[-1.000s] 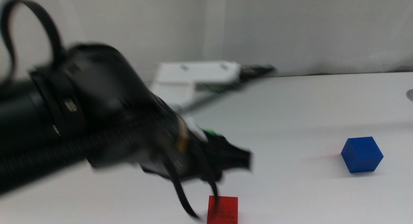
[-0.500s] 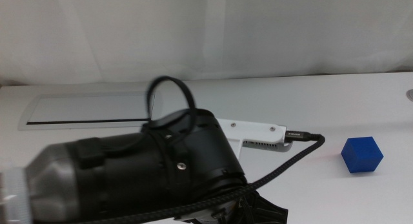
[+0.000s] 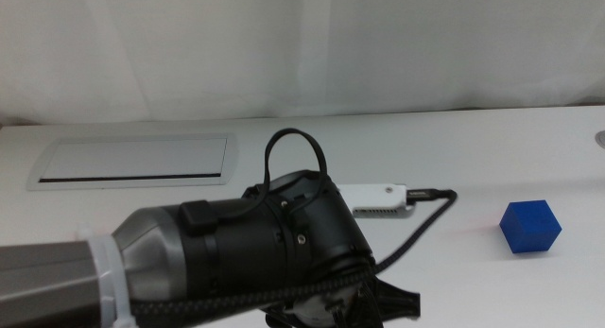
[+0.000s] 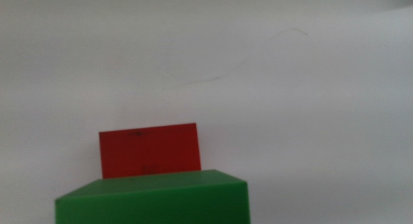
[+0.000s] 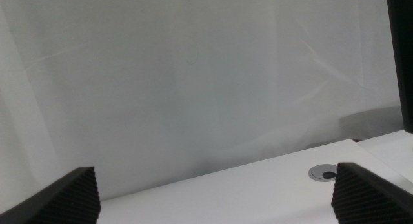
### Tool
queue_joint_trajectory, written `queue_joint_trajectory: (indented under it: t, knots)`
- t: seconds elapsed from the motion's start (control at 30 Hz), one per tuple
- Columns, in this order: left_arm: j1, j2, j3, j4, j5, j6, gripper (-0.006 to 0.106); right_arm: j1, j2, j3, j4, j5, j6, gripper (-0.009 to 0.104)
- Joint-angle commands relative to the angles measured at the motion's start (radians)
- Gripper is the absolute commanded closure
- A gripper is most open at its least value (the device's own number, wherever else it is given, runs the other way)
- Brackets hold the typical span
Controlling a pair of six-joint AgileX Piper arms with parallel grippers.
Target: Stack red cubes first, then green, then blue cubes in a specific spot.
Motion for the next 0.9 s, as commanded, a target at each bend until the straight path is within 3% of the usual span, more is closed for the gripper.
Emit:
queue_joint_trajectory:
  t: [0.0, 0.87]
  knots:
    - [0.023, 0.006, 0.005, -0.010, -0.013, -0.044, 0.103, 0.004, -0.004, 0.003, -0.006, -0.006, -0.005, -0.002]
    - [0.034, 0.088, 0.005, 0.017, -0.065, -0.012, 0.103, 0.004, -0.004, 0.003, -0.006, -0.006, -0.007, -0.002]
